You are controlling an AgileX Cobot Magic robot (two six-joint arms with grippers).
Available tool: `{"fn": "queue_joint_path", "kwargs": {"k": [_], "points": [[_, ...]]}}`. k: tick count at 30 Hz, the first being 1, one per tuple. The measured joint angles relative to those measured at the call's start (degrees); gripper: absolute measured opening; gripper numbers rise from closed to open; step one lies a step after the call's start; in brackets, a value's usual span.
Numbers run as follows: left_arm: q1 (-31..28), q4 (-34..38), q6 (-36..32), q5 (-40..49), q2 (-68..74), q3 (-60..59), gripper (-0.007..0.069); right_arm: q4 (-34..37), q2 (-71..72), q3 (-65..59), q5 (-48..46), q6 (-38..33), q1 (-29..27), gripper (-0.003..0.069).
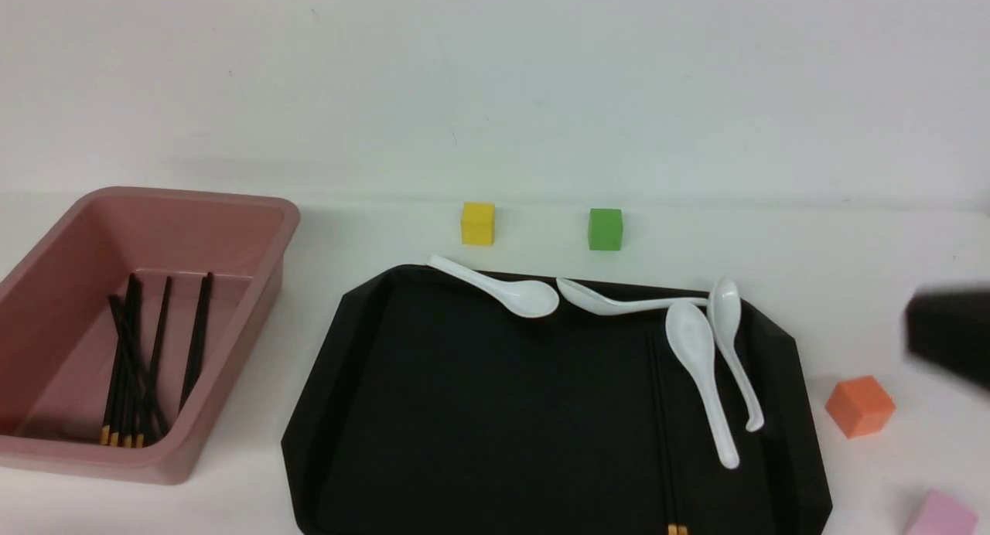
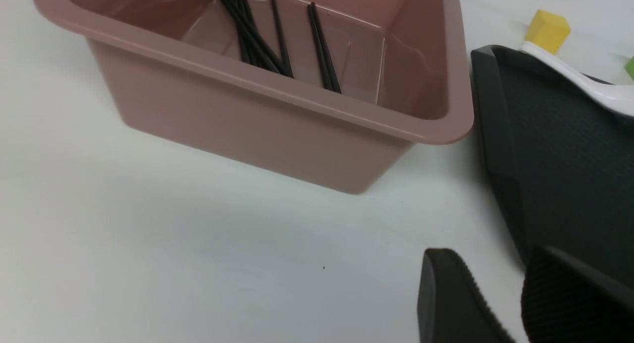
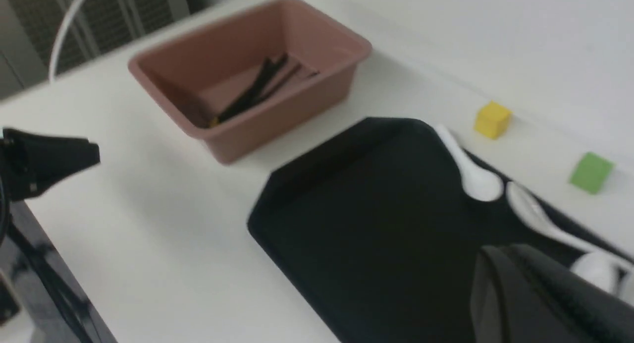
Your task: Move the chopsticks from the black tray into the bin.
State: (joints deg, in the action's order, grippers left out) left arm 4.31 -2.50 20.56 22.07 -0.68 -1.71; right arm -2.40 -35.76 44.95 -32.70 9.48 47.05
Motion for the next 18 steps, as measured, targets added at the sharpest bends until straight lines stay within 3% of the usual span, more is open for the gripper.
{"fn": "queue_joint_path", "kwargs": {"k": [5,18], "points": [[0.00,0.00,0.00,0.00,0.00,0.00,0.0239,-1.31,2.90,-11.08,10.90,1.11,0.00,0.0000],[0.00,0.00,0.00,0.00,0.00,0.00,0.0239,-5.01,2.95,-12.35,14.21,1.14,0.00,0.0006]]}}
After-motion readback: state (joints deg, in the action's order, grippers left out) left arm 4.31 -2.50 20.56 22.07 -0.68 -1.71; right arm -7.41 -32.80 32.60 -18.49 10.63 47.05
